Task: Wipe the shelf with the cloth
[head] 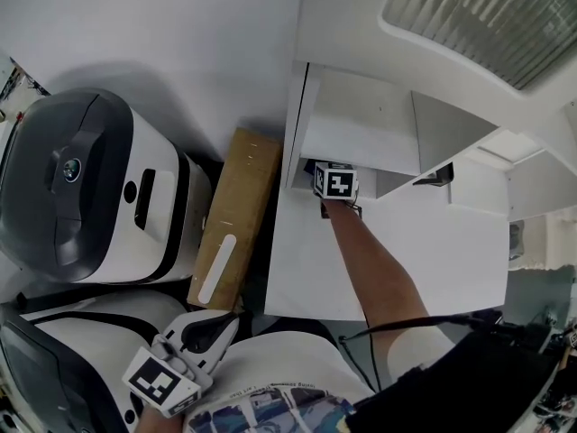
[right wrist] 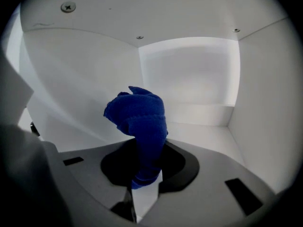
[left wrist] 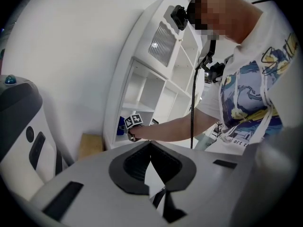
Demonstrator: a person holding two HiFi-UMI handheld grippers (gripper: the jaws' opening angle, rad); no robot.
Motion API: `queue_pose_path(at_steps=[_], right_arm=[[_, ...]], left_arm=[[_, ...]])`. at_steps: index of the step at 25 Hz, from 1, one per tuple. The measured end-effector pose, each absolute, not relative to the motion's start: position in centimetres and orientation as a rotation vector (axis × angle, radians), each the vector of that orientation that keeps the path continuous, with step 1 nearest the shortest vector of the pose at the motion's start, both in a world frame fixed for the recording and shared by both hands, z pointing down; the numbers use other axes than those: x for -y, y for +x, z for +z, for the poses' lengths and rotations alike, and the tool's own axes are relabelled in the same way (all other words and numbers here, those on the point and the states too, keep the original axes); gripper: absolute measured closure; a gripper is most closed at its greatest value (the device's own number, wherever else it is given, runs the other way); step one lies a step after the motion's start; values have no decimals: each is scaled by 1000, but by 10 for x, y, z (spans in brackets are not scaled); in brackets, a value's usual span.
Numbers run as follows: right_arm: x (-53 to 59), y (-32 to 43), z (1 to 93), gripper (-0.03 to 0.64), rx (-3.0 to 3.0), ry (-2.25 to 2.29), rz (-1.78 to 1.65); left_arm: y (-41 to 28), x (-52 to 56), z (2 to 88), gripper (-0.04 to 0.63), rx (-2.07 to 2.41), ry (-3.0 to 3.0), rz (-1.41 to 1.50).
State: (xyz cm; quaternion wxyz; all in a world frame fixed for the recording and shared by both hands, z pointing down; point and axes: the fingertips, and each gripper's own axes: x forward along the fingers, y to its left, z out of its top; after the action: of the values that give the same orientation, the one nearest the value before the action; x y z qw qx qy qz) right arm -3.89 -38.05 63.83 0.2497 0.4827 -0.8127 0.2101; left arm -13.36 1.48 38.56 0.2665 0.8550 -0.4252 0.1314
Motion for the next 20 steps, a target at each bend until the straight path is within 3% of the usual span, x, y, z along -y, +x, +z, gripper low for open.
queue_pose_path(at_steps=[8, 20], right_arm=[[368, -80, 655, 518, 2224, 1203, 610], [374, 21, 668, 518, 1996, 1357, 539]], left_arm=[[-148, -22, 390, 583, 1190, 2304, 374], [-141, -18, 389, 583, 1116, 2354, 357]])
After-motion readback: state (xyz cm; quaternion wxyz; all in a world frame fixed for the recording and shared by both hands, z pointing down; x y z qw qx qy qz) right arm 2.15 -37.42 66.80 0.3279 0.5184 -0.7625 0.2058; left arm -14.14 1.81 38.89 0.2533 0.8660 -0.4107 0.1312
